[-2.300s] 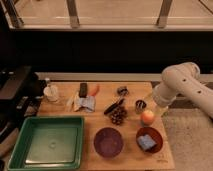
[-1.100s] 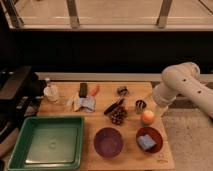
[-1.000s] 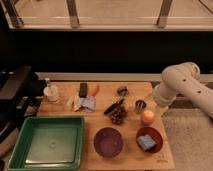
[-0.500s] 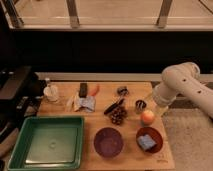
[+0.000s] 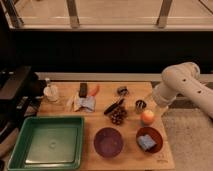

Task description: Wipe table surface with eraser

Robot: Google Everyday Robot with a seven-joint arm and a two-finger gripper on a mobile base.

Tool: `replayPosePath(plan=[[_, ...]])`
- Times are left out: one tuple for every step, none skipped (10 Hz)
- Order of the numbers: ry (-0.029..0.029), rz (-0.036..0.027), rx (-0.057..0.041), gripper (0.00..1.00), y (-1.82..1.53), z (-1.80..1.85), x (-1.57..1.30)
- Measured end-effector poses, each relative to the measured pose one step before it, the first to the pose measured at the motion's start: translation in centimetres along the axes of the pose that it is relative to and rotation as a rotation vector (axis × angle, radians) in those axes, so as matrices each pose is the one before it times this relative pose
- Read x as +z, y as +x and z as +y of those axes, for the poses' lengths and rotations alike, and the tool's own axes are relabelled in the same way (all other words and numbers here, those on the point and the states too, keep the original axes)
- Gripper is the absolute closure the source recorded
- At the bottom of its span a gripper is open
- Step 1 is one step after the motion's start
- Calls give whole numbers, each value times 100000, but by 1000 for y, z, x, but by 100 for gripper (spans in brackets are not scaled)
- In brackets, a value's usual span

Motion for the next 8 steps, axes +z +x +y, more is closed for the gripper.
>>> replayPosePath(plan=[[1641, 1760, -7424, 34, -460, -1172, -807], [904, 1387, -10682, 34, -911, -1619, -510], [86, 624, -8698, 34, -909, -1344, -124], [96, 1036, -10984, 34, -1149, -1988, -117], [-530, 743, -13650, 34, -1419, -2553, 102], [-1103, 286, -10712, 34, -994, -1908, 152], [-259, 911, -12114, 34, -1139, -2592, 16], [-133, 453, -5856, 34, -476, -1350, 24]])
